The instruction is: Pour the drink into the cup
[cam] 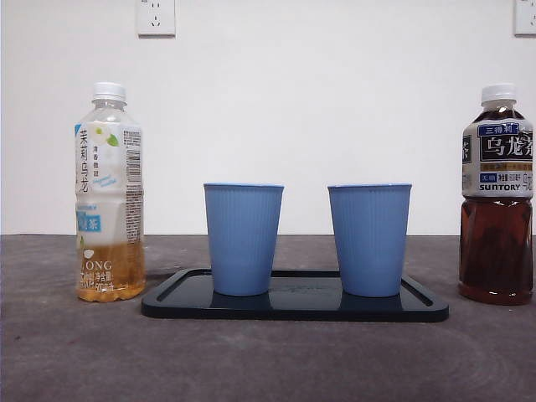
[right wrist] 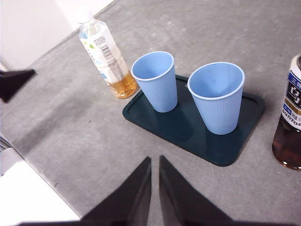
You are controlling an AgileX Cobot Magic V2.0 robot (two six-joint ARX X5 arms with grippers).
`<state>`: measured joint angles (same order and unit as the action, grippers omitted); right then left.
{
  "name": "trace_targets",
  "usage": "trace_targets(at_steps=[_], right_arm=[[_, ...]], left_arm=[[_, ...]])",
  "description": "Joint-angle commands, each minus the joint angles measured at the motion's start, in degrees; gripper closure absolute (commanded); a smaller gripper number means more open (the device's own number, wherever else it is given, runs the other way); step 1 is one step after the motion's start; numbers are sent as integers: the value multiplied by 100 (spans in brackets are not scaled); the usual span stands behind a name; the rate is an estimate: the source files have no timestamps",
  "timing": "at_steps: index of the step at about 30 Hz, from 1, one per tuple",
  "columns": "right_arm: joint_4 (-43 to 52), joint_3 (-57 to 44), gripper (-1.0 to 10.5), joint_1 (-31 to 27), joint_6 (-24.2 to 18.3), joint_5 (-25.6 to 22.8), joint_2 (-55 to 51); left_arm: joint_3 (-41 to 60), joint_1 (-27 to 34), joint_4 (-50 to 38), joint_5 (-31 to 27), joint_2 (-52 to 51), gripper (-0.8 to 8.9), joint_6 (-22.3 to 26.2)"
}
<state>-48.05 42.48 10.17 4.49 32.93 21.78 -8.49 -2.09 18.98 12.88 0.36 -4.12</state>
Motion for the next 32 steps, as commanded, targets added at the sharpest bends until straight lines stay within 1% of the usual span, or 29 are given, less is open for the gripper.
trace_targets(at_steps=[1,3,7,10,12,32], right_arm=[[46,66,922,20,-48,9,13],[44,66,922,20,-48,7,15],[44,66,922,20,-48,9,15],[46,68,922,20,-48,7,15],[44,66,922,20,-48,9,15],[44,68,922,20,-48,9,15]], left_arm=[[164,24,-146,-428,-15,777,175],[267,26,-153,-739,-17,776,177],[540,26,-494,-1023,-17,777,201],[750,26,-793,-1023,-17,777,225],[780,26,-857,-1023,-17,777,328],[780,24,-863,-1023,-17,777,323]])
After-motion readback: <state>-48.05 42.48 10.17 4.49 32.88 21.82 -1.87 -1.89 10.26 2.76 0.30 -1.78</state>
